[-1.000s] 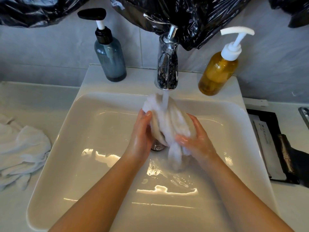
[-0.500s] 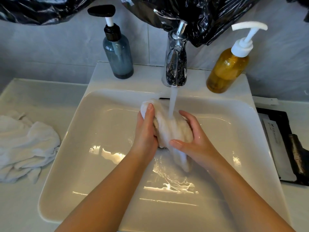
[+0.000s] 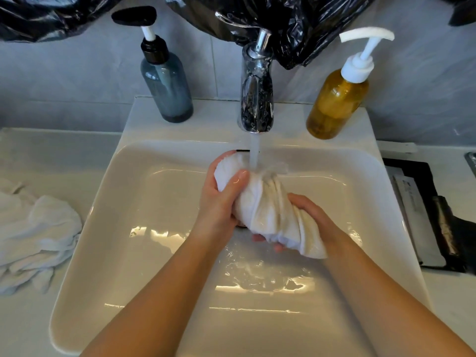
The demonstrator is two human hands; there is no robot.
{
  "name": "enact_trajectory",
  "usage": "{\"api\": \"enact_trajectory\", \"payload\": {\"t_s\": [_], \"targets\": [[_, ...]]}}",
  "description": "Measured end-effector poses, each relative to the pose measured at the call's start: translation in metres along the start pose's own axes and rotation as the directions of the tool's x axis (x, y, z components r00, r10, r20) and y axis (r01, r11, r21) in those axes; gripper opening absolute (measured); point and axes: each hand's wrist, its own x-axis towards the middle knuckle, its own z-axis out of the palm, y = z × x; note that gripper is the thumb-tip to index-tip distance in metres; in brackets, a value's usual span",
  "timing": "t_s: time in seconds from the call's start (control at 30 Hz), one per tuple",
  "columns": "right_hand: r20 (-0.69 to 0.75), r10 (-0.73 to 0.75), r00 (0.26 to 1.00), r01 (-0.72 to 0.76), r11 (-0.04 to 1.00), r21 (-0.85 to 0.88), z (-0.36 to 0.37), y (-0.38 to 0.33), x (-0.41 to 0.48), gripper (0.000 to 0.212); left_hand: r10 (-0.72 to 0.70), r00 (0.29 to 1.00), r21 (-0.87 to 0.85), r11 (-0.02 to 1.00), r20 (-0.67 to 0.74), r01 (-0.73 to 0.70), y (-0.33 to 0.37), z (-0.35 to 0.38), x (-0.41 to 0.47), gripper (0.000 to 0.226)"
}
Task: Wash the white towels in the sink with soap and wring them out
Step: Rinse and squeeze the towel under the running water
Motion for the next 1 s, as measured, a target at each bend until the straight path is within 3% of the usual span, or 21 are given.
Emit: {"api": "enact_trajectory", "payload": {"t_s": [0.1, 0.2, 0.43, 0.57, 0.67, 0.87, 1.0], "targets": [[-0.042, -0.053, 0.998, 0.058, 0.989, 0.137, -0.001, 0.006, 0.013, 0.068, 0.116, 0.991, 0.095, 0.989, -0.072, -0.109, 0.001, 0.0, 0.001, 0.057], [0.018, -0.168, 0.986, 0.16, 0.963, 0.216, -0.003, 0.002, 0.013, 0.069, 0.166, 0.98, 0.139, 0.979, -0.109, -0.15, 0.002, 0.002, 0.0, 0.051], [0.046, -0.265, 0.963, 0.258, 0.957, 0.13, -0.006, -0.014, -0.001, 0.075, -0.029, 0.996, -0.279, 0.96, -0.089, 0.003, 0.01, -0.002, 0.007, 0.036], [-0.037, -0.261, 0.965, 0.262, 0.965, 0.031, 0.02, -0.025, 0.0, 0.048, -0.16, 0.981, -0.445, 0.89, -0.109, 0.096, 0.02, -0.008, 0.008, 0.027], [0.006, -0.236, 0.972, 0.236, 0.972, -0.005, 0.034, -0.028, 0.011, 0.05, -0.188, 0.968, -0.507, 0.858, -0.166, 0.08, 0.024, -0.018, 0.01, 0.027], [0.096, -0.222, 0.97, 0.208, 0.968, 0.139, 0.056, -0.028, 0.023, 0.059, -0.211, 0.936, -0.586, 0.811, -0.281, 0.007, 0.03, -0.038, 0.017, 0.024], [0.008, -0.292, 0.957, 0.291, 0.956, 0.035, 0.068, -0.019, 0.026, 0.059, -0.254, 0.902, -0.604, 0.797, -0.349, -0.01, 0.029, -0.045, 0.019, 0.027]]}}
